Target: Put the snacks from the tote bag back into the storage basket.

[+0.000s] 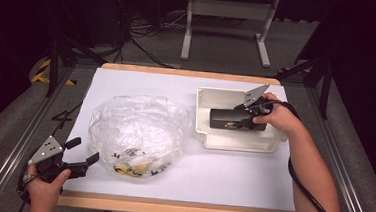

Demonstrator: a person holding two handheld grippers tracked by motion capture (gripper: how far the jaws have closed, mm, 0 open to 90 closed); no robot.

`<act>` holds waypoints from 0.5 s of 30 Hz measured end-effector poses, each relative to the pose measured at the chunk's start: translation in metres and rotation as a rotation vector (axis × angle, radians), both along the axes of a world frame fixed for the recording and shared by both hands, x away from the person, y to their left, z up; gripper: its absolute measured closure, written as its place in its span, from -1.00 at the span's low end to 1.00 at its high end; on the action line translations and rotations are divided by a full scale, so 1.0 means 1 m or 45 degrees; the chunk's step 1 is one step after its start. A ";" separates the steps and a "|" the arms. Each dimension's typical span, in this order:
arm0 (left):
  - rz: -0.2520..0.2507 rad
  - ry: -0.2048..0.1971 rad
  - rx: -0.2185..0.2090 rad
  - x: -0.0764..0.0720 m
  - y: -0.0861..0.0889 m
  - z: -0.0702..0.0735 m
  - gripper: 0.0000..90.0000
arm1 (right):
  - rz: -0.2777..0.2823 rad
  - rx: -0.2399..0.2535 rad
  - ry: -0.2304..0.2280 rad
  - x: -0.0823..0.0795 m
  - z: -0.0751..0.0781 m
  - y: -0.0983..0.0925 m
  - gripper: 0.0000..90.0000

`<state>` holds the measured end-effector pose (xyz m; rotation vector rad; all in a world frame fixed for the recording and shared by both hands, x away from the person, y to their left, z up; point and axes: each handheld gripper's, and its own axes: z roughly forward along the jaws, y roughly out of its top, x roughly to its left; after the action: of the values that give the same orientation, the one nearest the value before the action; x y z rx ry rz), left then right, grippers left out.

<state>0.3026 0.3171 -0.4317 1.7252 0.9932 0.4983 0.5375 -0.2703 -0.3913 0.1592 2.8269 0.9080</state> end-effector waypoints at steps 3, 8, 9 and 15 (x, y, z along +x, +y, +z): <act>0.000 0.000 0.001 0.000 0.000 0.000 -0.74 | 0.002 -0.009 -0.003 0.000 -0.002 0.000 -0.39; 0.002 0.002 -0.001 0.000 0.000 0.000 -0.74 | 0.014 -0.043 -0.006 0.002 -0.005 0.001 -0.39; 0.002 0.002 -0.001 0.000 0.000 0.000 -0.74 | 0.018 -0.046 -0.011 0.002 -0.006 0.001 -0.39; 0.001 0.000 -0.001 0.000 0.000 0.000 -0.74 | 0.003 -0.037 -0.016 0.002 -0.003 0.001 -0.41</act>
<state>0.3023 0.3171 -0.4317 1.7241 0.9941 0.4982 0.5394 -0.2691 -0.3940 0.1456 2.8277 0.8655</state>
